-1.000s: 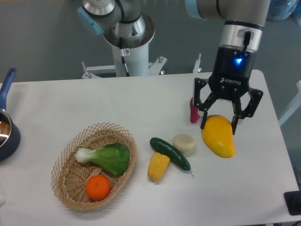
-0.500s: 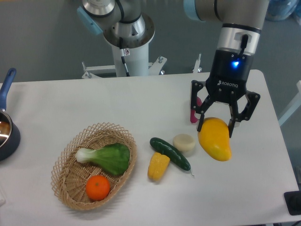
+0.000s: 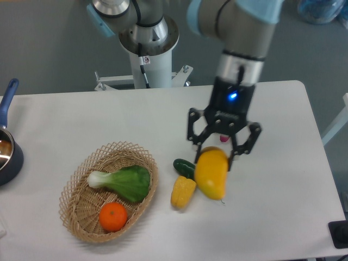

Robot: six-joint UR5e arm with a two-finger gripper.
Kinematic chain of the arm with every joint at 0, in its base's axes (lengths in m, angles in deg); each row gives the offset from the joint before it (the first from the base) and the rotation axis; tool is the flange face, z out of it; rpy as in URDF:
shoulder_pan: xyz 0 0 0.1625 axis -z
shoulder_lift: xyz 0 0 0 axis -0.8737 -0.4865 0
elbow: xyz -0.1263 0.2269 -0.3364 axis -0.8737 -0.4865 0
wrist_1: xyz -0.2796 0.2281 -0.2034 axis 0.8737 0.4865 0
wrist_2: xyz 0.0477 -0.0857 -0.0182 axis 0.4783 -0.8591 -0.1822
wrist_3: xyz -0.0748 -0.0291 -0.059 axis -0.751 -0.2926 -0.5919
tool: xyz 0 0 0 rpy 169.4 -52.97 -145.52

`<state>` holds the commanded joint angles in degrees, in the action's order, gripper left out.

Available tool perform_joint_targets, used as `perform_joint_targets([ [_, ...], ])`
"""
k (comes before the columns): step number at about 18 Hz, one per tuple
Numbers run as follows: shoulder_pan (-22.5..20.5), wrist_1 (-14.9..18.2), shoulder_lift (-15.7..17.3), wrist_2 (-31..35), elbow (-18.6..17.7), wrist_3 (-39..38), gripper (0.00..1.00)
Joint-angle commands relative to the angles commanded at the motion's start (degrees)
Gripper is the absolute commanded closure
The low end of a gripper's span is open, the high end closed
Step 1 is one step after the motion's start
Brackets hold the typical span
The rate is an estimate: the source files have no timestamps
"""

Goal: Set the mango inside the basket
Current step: 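Lift the mango and carry it over the wicker basket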

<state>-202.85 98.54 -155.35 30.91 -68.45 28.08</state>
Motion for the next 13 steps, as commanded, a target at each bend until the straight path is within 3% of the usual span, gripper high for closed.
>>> perform_joint_targets([
  [2,3.2,-0.1,-0.1,2.1,-1.4,-3.5,0.63],
  [7,9.0,-0.4,-0.4,6.6,-6.8,-3.6,0.63],
  [13,15.0,-0.4,-3.9,10.5,-7.5,-3.4,0.63],
])
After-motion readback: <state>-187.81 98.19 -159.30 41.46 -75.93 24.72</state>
